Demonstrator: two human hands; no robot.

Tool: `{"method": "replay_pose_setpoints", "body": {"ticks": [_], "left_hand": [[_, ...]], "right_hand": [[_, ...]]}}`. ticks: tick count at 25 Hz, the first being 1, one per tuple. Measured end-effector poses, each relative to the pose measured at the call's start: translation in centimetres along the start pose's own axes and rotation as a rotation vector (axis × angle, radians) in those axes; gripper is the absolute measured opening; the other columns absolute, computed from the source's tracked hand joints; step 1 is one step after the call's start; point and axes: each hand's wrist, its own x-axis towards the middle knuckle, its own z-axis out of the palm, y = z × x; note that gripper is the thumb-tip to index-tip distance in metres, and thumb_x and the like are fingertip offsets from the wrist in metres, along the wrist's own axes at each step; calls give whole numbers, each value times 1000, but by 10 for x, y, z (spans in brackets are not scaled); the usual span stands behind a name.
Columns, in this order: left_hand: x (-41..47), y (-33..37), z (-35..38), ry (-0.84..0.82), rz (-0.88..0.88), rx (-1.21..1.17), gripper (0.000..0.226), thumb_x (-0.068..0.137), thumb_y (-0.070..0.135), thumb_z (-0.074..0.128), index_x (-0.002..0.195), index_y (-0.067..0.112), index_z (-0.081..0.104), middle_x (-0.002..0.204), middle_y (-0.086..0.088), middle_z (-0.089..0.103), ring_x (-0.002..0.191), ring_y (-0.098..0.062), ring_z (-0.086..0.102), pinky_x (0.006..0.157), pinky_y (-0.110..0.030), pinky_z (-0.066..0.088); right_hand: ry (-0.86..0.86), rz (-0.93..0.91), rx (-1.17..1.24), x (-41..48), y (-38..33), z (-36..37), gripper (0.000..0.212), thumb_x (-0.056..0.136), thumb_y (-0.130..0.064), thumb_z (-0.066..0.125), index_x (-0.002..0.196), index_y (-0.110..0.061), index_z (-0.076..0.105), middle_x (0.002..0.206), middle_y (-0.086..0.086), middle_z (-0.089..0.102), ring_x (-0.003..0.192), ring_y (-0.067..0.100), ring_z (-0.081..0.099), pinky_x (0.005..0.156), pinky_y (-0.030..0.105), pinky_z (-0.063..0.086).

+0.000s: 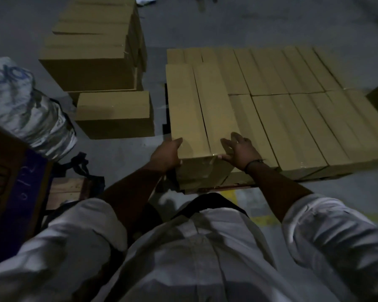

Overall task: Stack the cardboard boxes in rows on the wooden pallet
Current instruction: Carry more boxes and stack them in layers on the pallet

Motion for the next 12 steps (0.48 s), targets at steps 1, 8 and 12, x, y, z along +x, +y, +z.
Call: {"method": "replay_pose_setpoints", "body": {"ticks": [1,8,12], "left_hand": [[2,2,-1,9,1,19,92,79,21,84,155,16,34,145,-18,47,130,-34,48,104,-40,45],[16,14,-1,46,17,46,82,78,20,85,148,12,43,140,-20,48,127,-35,49,100,-40,46],[16,17,5,69,18,53,80,79,17,85,147,10,44,139,-20,46,127,-35,48,100,-40,47]], "right_hand": [[12,1,8,1,1,0,72,88,-60,63,151,-34,40,163,9,23,140,42,29,113,51,35],[56,52,62,12,5,-7,61,85,-52,72,140,-32,54,156,10,35,134,40,36,111,46,39],[83,82,115,9,4,-7,63,82,-49,77,140,-32,56,154,8,37,135,38,34,110,45,36]]}}
